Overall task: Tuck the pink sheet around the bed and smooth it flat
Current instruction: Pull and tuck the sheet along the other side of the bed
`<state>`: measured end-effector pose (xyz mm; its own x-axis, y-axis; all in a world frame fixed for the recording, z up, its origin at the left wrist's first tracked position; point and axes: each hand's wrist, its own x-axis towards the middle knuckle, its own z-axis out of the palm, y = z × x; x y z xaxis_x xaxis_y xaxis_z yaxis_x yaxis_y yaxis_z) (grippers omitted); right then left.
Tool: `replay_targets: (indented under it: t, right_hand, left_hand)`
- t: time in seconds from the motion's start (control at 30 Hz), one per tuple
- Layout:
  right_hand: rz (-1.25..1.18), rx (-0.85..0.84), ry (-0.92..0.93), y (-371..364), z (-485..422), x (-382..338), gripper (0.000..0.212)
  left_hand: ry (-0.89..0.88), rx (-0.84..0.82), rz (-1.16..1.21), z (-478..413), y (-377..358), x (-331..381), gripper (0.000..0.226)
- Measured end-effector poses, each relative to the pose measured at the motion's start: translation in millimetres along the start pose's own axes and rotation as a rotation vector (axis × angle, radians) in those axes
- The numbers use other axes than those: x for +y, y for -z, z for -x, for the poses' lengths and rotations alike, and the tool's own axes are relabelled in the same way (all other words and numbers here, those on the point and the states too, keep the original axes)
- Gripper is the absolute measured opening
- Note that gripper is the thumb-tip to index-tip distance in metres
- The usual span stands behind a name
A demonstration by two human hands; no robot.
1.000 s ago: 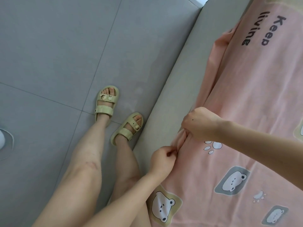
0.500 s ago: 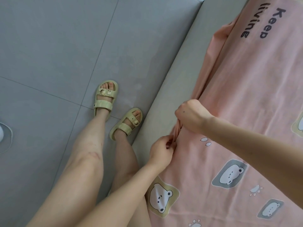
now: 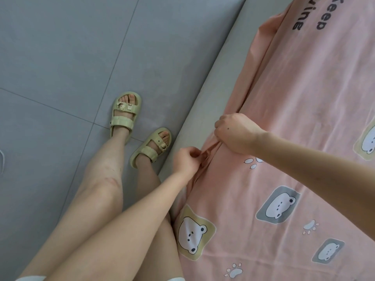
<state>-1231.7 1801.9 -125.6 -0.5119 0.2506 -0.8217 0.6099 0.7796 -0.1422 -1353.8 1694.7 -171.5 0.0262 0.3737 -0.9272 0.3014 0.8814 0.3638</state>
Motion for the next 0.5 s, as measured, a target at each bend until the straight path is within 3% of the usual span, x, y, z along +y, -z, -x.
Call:
replay_targets:
  t: [0.17,0.3,0.5]
  right_hand:
    - [-0.007,-0.059,0.050,2,6,-2,0.024]
    - [0.009,0.031,0.107,-6,18,-4,0.024]
    - [0.030,0.077,0.139,-19,27,-9,0.049]
  left_hand:
    - [-0.098,0.019,-0.002,17,-1,-1,0.017]
    - [-0.156,0.044,-0.029,27,-5,-3,0.009]
    - [-0.210,0.091,-0.155,28,-12,1,0.016]
